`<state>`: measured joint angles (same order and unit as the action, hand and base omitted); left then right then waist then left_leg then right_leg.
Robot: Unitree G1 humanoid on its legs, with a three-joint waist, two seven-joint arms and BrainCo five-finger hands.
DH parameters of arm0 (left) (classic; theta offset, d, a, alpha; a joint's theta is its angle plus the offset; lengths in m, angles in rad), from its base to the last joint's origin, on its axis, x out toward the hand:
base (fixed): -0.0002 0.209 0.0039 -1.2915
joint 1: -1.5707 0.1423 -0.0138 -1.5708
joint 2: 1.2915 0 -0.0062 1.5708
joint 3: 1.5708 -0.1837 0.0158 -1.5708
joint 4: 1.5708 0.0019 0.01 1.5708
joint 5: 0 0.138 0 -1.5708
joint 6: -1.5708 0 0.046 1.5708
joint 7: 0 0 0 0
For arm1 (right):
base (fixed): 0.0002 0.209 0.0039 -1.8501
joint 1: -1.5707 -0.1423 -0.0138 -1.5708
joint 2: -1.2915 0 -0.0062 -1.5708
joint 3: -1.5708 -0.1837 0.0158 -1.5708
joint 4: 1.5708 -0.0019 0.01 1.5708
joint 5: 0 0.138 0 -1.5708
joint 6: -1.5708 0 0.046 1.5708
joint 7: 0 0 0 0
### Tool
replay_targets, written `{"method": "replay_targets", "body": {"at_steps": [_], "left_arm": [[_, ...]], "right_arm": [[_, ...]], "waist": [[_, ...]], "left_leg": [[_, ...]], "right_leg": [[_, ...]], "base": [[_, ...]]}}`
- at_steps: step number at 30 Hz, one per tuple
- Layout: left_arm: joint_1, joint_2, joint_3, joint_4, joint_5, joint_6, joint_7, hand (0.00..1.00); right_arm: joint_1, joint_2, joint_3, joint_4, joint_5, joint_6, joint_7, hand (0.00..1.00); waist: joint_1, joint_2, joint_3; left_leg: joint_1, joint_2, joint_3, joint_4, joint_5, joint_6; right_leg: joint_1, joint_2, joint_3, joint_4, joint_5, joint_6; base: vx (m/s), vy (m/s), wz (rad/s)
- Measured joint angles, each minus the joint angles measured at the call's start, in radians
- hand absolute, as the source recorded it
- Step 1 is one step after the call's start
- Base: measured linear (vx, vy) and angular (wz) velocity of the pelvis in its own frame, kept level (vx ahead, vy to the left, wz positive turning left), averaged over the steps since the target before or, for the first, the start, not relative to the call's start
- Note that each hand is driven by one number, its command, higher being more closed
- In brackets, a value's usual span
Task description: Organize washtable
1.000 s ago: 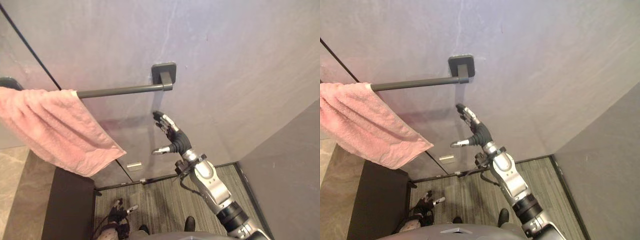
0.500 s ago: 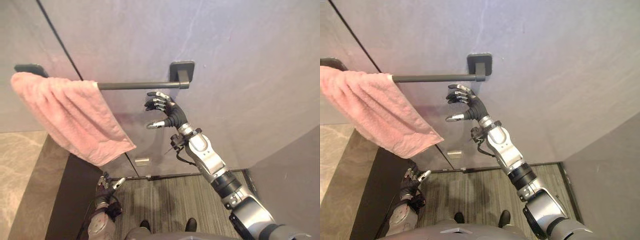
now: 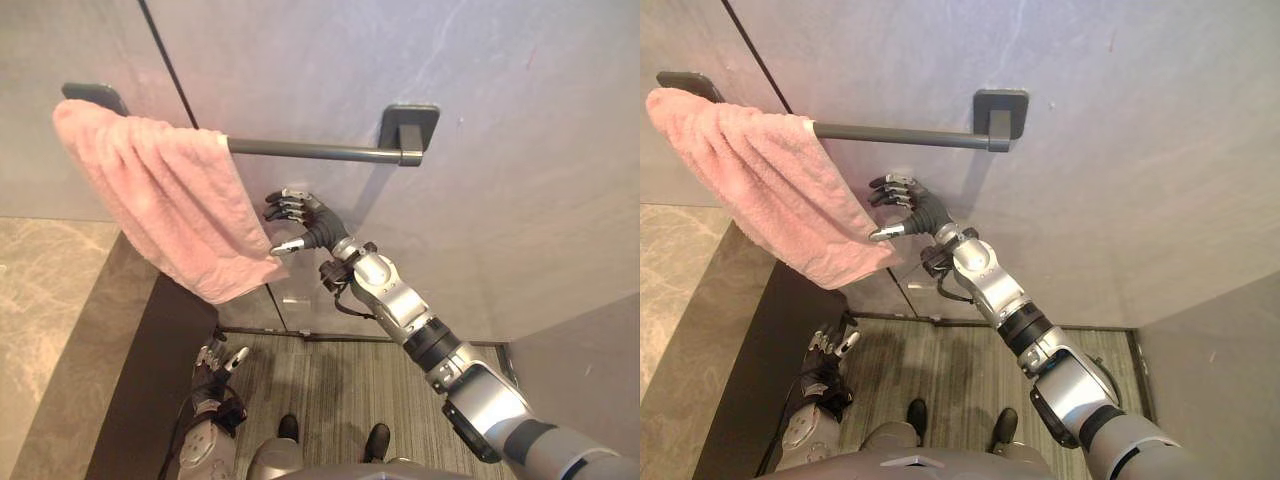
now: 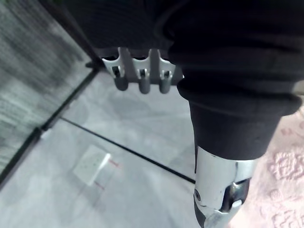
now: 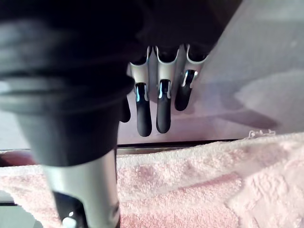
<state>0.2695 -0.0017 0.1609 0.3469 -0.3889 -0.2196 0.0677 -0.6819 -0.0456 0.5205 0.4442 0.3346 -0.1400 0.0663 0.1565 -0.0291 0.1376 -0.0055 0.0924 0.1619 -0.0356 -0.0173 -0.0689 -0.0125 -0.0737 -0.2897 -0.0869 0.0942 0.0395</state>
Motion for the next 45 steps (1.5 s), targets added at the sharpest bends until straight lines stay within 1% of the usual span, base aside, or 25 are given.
{"method": "replay_targets", "body": {"at_steps": [3, 5, 8, 11, 13, 14, 16, 19, 25, 29, 30, 32, 35, 37, 39, 41, 45], "left_arm": [[0.0, 0.0, -0.003, -0.001, -0.008, 0.0, 0.0, 0.0], [-0.002, 0.0, -0.003, -0.001, -0.018, 0.001, 0.002, 0.0], [0.0, 0.0, -0.003, -0.003, -0.018, 0.004, 0.003, 0.0], [0.002, 0.0, -0.003, -0.014, -0.018, 0.012, 0.004, 0.0], [0.008, 0.0, -0.004, -0.029, -0.018, 0.013, 0.004, 0.0], [0.008, 0.0, -0.005, -0.031, -0.017, 0.015, 0.004, 0.0], [0.007, 0.0, -0.009, -0.037, -0.018, 0.015, 0.004, 0.0], [0.009, 0.0, -0.016, -0.037, -0.018, 0.015, 0.004, 0.0], [0.009, 0.001, -0.046, -0.038, -0.018, 0.015, 0.005, 0.0], [0.006, 0.002, -0.056, -0.038, -0.018, 0.015, 0.008, 0.0], [0.006, 0.002, -0.059, -0.038, -0.018, 0.015, 0.009, 0.0], [0.004, 0.003, -0.07, -0.038, -0.018, 0.015, 0.01, 0.0], [0.003, 0.003, -0.087, -0.039, -0.019, 0.016, 0.011, 0.0], [0.002, 0.003, -0.091, -0.039, -0.019, 0.016, 0.011, 0.0], [0.0, 0.004, -0.096, -0.039, -0.019, 0.016, 0.011, 0.0], [0.002, 0.005, -0.102, -0.039, -0.021, 0.016, 0.011, 0.0], [0.001, 0.006, -0.115, -0.039, -0.028, 0.016, 0.012, 0.0]], "right_arm": [[0.0, 0.014, 0.01, 0.0, 0.0, 0.0, 0.0, 0.0], [0.0, 0.02, 0.049, -0.003, 0.0, 0.0, 0.001, 0.0], [0.014, 0.028, 0.07, -0.016, 0.0, 0.001, 0.005, 0.0], [0.04, 0.031, 0.072, -0.022, 0.0, 0.001, 0.016, 0.0], [0.051, 0.031, 0.099, -0.022, 0.0, 0.003, 0.022, 0.0], [0.053, 0.032, 0.121, -0.023, 0.0, 0.013, 0.024, 0.0], [0.054, 0.037, 0.152, -0.024, 0.0, 0.02, 0.03, 0.0], [0.071, 0.051, 0.159, -0.062, 0.001, 0.022, 0.035, 0.0], [0.071, 0.071, 0.212, -0.06, 0.0, 0.022, 0.04, 0.0], [0.07, 0.093, 0.223, -0.039, 0.001, 0.022, 0.038, 0.0], [0.067, 0.098, 0.223, -0.035, 0.001, 0.022, 0.036, 1.0], [0.03, 0.12, 0.221, 0.03, 0.001, 0.023, 0.023, 1.0], [-0.001, 0.131, 0.219, 0.074, 0.0, 0.025, 0.01, 1.0], [-0.023, 0.15, 0.209, 0.118, 0.0, 0.032, -0.001, 1.0], [-0.036, 0.153, 0.187, 0.168, -0.001, 0.038, -0.008, 1.0], [-0.038, 0.152, 0.163, 0.197, -0.001, 0.043, -0.025, 1.0], [-0.039, 0.152, 0.121, 0.198, -0.001, 0.044, -0.048, 1.0]], "waist": [[0.005, 0.0, 0.0], [0.004, -0.001, 0.0], [0.004, -0.003, 0.0], [0.004, -0.015, 0.006], [-0.002, -0.025, 0.011], [-0.005, -0.027, 0.01], [-0.006, -0.026, 0.01], [-0.006, -0.026, 0.01], [-0.004, -0.026, 0.011], [-0.002, -0.025, 0.011], [-0.001, -0.025, 0.011], [0.0, -0.025, 0.011], [0.011, -0.024, 0.012], [0.016, -0.023, 0.013], [0.02, -0.02, 0.014], [0.023, -0.02, 0.014], [0.028, -0.02, 0.015]], "left_leg": [[-0.005, 0.0, -0.003, 0.005, 0.002, 0.0], [-0.008, 0.0, -0.008, 0.007, 0.002, 0.0], [-0.008, 0.0, -0.008, 0.008, 0.002, 0.001], [-0.008, 0.0, -0.008, 0.009, 0.001, 0.001], [-0.008, 0.001, -0.007, 0.011, 0.001, 0.001], [-0.008, 0.001, -0.006, 0.011, 0.0, 0.001], [-0.007, 0.001, -0.005, 0.012, 0.0, 0.001], [-0.007, 0.002, -0.005, 0.013, 0.0, 0.001], [-0.007, 0.001, -0.005, 0.015, 0.0, 0.001], [-0.009, 0.001, -0.008, 0.016, 0.0, 0.001], [-0.01, 0.001, -0.008, 0.016, 0.0, 0.001], [-0.016, 0.001, -0.015, 0.02, 0.0, 0.001], [-0.018, 0.001, -0.02, 0.021, 0.0, 0.001], [-0.019, 0.001, -0.023, 0.021, 0.001, 0.001], [-0.021, 0.001, -0.032, 0.021, 0.001, 0.001], [-0.022, 0.001, -0.034, 0.021, 0.001, 0.001], [-0.022, 0.002, -0.034, 0.018, 0.001, 0.001]], "right_leg": [[-0.001, 0.0, 0.0, 0.0, 0.0, 0.0], [-0.001, 0.0, 0.0, -0.001, 0.0, 0.0], [0.001, -0.001, 0.001, -0.001, 0.0, 0.0], [0.002, -0.001, 0.003, -0.001, 0.0, 0.0], [0.002, -0.002, 0.006, 0.0, 0.0, 0.0], [0.002, -0.002, 0.006, 0.0, 0.0, 0.0], [0.002, -0.002, 0.008, 0.0, 0.0, 0.0], [0.002, -0.002, 0.008, 0.0, 0.0, 0.0], [0.002, -0.002, 0.011, 0.0, 0.0, 0.0], [0.002, -0.002, 0.009, 0.0, 0.0, 0.0], [0.002, -0.002, 0.007, 0.0, 0.0, 0.0], [0.002, -0.002, 0.002, 0.0, 0.0, 0.0], [0.002, -0.002, 0.001, 0.0, 0.0, 0.0], [0.003, -0.002, -0.001, 0.0, 0.0, 0.0], [0.006, -0.002, -0.003, 0.0, 0.0, 0.0], [0.007, -0.002, -0.003, 0.0, 0.0, 0.0], [0.008, -0.002, -0.003, -0.001, 0.0, 0.0]], "base": [[0.01, 0.003, 0.06], [0.01, 0.004, 0.04], [0.0, 0.0, 0.0], [0.0, 0.0, 0.0], [0.0, 0.0, 0.0], [0.0, 0.0, 0.0], [0.0, 0.0, 0.0], [0.0, 0.0, 0.0], [0.0, 0.0, 0.0], [0.0, 0.0, 0.01], [0.0, 0.0, 0.04], [-0.01, -0.003, 0.08], [-0.01, -0.001, 0.05], [0.0, 0.0, 0.05], [0.0, 0.005, 0.13], [0.0, 0.011, 0.08], [0.0, 0.0, 0.0]]}}
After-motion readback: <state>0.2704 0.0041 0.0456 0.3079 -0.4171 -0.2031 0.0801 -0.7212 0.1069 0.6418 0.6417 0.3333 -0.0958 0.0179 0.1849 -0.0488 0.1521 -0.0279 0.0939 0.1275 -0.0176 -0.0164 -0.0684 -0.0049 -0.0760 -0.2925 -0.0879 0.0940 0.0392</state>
